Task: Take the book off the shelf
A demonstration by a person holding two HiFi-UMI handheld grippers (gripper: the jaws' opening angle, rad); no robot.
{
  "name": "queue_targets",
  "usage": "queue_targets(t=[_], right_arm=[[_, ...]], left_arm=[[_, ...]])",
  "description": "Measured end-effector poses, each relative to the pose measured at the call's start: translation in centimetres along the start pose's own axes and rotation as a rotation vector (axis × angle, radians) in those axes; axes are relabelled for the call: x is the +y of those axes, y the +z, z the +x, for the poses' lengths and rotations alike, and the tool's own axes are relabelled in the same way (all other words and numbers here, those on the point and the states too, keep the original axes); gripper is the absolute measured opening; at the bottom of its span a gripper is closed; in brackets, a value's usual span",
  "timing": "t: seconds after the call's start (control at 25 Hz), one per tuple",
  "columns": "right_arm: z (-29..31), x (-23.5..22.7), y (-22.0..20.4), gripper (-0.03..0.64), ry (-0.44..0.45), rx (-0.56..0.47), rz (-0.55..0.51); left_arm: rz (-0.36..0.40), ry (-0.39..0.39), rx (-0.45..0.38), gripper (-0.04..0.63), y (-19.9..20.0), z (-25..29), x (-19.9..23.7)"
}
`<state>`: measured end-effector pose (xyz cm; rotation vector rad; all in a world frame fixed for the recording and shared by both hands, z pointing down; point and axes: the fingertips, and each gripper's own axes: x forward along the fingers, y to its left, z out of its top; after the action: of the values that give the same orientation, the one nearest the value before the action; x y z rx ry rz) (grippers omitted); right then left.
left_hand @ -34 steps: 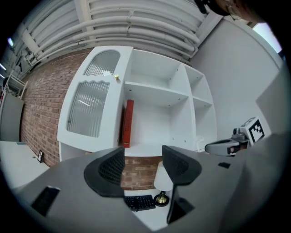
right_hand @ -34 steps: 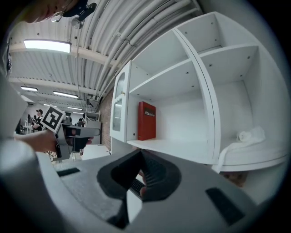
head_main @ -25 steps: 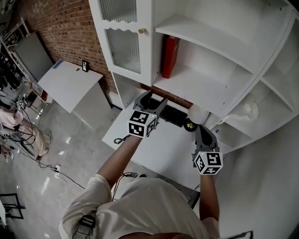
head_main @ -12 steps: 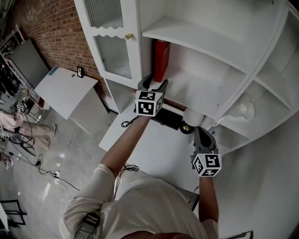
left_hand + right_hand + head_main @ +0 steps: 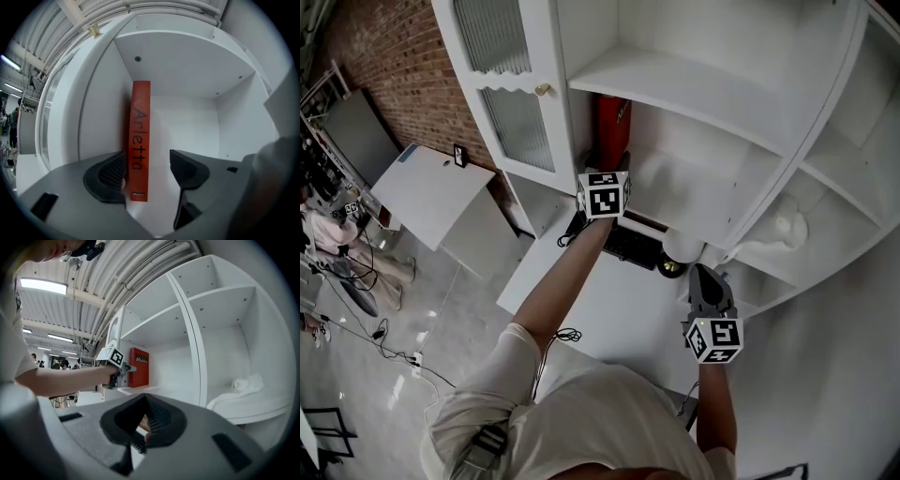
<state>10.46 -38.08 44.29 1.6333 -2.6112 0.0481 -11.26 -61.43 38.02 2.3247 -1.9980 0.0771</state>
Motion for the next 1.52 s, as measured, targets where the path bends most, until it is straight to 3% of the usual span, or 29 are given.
queue_targets(t=[0.28, 1.04, 1.2, 1.32, 1.52], right_arm=[[-0.5, -0.7, -0.8, 0.0, -0.006, 0.003, 0.018], [-2.1, -2.7, -2.4, -0.002, -0.085, 0.026, 0.053], [-2.3, -2.6, -2.5, 0.0, -0.104, 0.033, 0.052], [-2.5, -2.5, -2.7, 0.0, -0.12, 0.043, 0.055], [-2.7, -2.2, -2.7, 0.0, -0.138, 0.05, 0.053]], left_arm=[[-0.011, 0.065, 0.015, 0.279, -0.5, 2.0, 1.1], [0.043, 0.053, 0.028, 0.289, -0.7, 6.8, 0.3], [0.047, 0.062, 0.009, 0.249, -0.4, 7.8, 0.6], [0.042, 0.066, 0.0, 0.169, -0.2, 8.4, 0.9], [0.038, 0.035, -0.017, 0.154, -0.1, 8.5, 0.8]])
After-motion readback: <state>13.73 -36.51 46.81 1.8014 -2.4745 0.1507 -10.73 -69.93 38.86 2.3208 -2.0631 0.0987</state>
